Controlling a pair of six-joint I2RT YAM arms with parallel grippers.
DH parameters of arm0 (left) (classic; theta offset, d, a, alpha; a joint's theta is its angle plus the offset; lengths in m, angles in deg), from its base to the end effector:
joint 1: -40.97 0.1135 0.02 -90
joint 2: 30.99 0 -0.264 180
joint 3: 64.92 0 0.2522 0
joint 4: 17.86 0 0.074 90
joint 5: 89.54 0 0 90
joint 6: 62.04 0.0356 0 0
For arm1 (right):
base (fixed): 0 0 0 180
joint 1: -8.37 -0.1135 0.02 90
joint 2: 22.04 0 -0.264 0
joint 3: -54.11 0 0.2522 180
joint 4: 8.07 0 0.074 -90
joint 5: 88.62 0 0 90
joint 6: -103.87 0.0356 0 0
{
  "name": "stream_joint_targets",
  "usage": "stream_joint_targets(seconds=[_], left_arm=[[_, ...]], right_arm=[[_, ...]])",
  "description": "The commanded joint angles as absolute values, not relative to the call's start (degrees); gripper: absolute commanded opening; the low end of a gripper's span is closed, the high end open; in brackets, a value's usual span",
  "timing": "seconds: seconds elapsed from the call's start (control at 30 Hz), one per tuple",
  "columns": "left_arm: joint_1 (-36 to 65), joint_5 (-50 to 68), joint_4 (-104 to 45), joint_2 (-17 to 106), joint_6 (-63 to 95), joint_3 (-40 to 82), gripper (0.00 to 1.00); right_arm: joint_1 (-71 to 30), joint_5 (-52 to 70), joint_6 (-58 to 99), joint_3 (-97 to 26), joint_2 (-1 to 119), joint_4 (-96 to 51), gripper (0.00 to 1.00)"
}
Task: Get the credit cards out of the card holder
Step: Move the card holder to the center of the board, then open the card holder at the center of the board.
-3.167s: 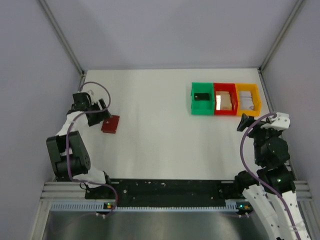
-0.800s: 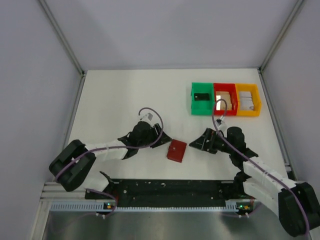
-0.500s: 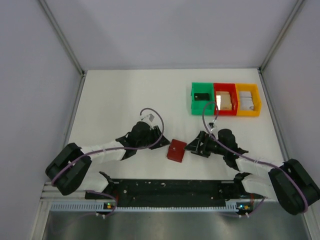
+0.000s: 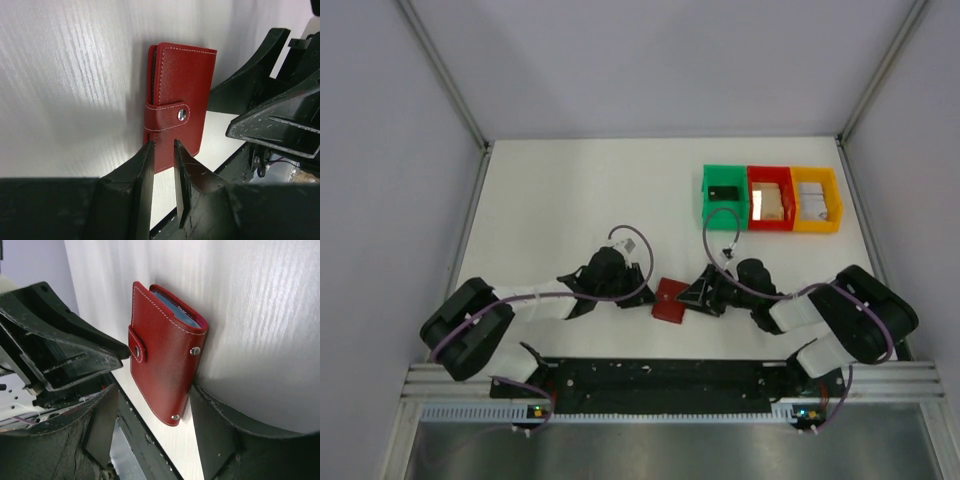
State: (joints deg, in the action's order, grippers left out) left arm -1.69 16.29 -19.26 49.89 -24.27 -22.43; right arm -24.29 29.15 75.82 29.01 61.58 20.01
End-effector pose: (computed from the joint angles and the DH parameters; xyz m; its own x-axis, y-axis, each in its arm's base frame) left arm 0.1839 -0.1827 0.1483 -0.9255 -0.1814 -0.3326 0.1217 0.6892 -0.7143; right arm 0.1706 0.1291 0.1073 -0.9204 0.3375 -0.1971 -0.0071 0.4896 0.8719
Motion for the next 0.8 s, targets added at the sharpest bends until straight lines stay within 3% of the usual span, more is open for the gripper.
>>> stream_joint_targets(seconds=[0.0, 0.4, 0.5, 0.57, 0.63, 0.77], left_arm=[[-1.92, 18.12, -20.10, 50.75, -22.05, -20.67, 0.26], [-1.92, 20.58, -22.30, 56.90, -20.64, -16.45, 0.25], [-2.01, 19.71, -22.91, 55.85, -20.64, -16.44, 0.25], [-2.10, 17.78, -24.32, 54.10, -20.21, -16.27, 0.27], [-2.10, 15.24, -27.29, 51.64, -19.42, -15.57, 0.35], [-3.85, 9.87, -35.44, 48.55, -17.66, -10.31, 0.55]], right_arm=[[-25.20, 26.70, 76.97, 27.96, 66.38, 25.45, 0.58], [-25.55, 25.20, 71.18, 23.39, 69.19, 15.27, 0.46], [-25.73, 24.94, 69.77, 23.03, 68.76, 13.41, 0.35], [-25.64, 25.11, 68.80, 22.86, 67.97, 12.62, 0.20], [-25.73, 25.20, 67.57, 22.33, 66.83, 10.96, 0.02], [-25.99, 23.36, 65.02, 21.63, 64.10, 7.35, 0.00]])
